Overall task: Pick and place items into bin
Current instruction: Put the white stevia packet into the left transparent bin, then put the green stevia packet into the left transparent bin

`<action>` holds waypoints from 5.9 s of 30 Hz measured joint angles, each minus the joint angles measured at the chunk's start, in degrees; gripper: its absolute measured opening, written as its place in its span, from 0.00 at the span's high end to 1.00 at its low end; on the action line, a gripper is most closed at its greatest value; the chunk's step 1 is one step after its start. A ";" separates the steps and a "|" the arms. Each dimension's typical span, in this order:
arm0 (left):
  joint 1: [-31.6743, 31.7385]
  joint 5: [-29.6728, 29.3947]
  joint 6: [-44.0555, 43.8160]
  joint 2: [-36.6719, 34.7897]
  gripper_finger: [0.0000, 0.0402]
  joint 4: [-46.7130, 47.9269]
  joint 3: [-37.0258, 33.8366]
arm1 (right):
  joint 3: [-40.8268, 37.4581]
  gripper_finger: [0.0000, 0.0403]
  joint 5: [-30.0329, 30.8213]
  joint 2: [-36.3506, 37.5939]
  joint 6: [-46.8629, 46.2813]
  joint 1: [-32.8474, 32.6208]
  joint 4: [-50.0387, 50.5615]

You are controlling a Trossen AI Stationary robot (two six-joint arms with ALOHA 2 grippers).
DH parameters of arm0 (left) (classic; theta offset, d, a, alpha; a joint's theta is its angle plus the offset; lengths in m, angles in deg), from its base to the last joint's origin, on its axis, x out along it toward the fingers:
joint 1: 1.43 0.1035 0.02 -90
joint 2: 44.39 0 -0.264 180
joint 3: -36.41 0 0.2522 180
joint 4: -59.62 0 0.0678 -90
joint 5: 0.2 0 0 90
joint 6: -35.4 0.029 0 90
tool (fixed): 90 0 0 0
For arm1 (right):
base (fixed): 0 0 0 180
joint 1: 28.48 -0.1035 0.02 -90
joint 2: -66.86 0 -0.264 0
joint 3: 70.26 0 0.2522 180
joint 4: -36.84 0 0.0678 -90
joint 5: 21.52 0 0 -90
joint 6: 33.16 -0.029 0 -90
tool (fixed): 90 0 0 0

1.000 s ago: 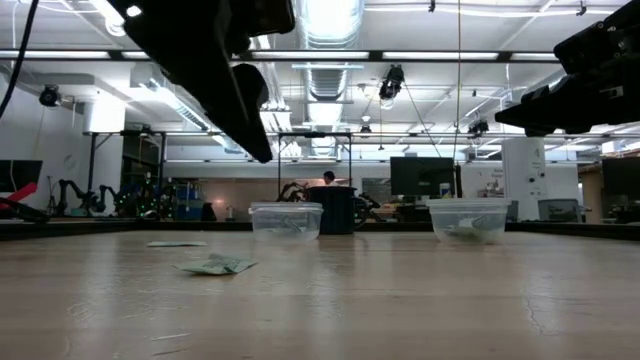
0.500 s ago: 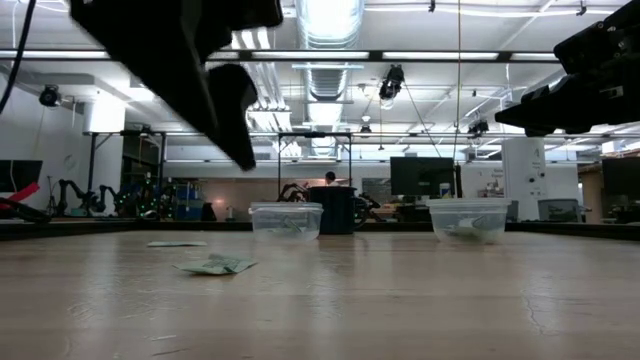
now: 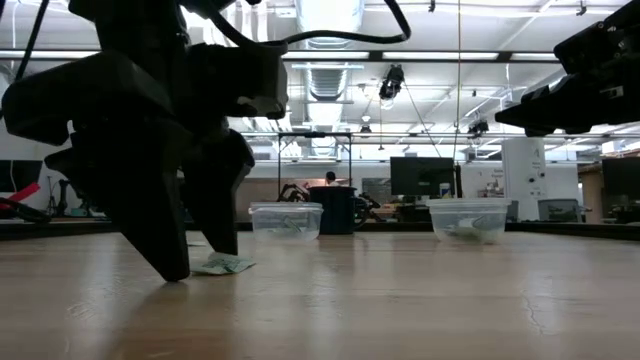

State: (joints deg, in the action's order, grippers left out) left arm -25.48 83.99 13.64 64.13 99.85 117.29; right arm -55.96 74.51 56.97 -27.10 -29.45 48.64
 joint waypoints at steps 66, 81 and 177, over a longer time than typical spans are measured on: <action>2.40 -21.68 10.17 -10.95 1.00 -8.97 -1.24 | 0.00 0.83 0.01 -0.03 0.01 0.00 0.05; 13.36 -15.23 16.64 -16.23 1.00 -26.68 -9.48 | 0.02 0.83 -0.01 0.02 0.00 0.01 0.05; 28.43 -3.18 8.43 -39.84 0.52 -27.31 -31.44 | 0.02 0.83 0.00 -0.04 0.00 0.00 0.03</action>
State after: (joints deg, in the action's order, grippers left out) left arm 2.94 80.80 22.07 24.29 72.54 85.85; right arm -55.94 74.51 56.93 -27.10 -29.45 48.67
